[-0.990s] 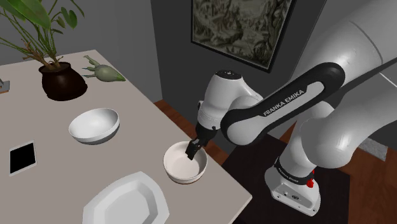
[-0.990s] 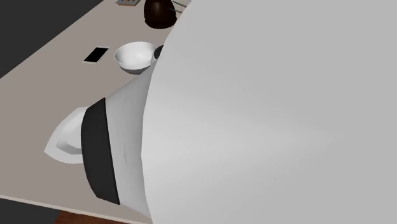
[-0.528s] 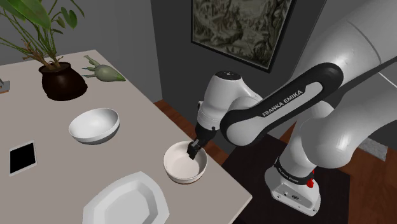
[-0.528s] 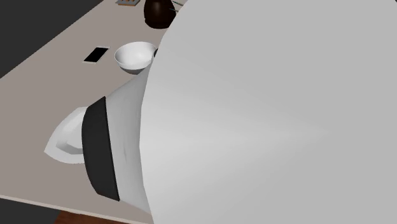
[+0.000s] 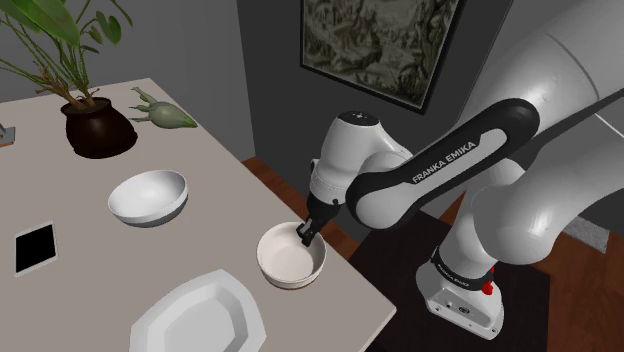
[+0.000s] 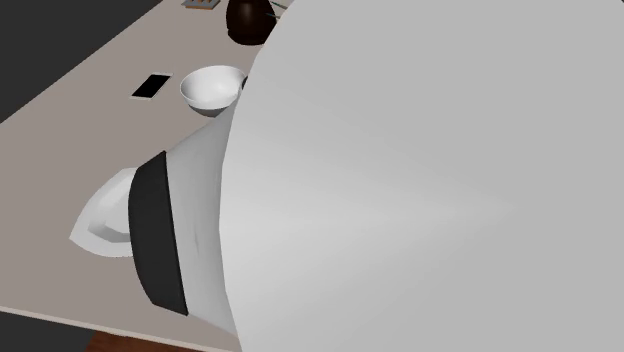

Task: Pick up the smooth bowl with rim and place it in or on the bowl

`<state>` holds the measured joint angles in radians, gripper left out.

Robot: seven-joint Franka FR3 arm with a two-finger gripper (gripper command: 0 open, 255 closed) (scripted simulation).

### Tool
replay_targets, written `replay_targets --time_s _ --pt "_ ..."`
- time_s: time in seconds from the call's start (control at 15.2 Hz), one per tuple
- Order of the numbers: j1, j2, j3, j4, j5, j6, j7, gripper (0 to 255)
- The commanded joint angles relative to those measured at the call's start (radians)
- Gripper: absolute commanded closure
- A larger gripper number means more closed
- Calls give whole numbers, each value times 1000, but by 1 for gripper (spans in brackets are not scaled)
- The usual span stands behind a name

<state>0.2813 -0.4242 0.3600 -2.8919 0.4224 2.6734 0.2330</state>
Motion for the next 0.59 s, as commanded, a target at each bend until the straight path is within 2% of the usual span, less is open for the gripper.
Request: replay_targets --time_s 0.0,0.53 --pt "0 0 0 -1 0 -1 0 255" --pt "-12 -122 -16 40 -33 -163 23 255"
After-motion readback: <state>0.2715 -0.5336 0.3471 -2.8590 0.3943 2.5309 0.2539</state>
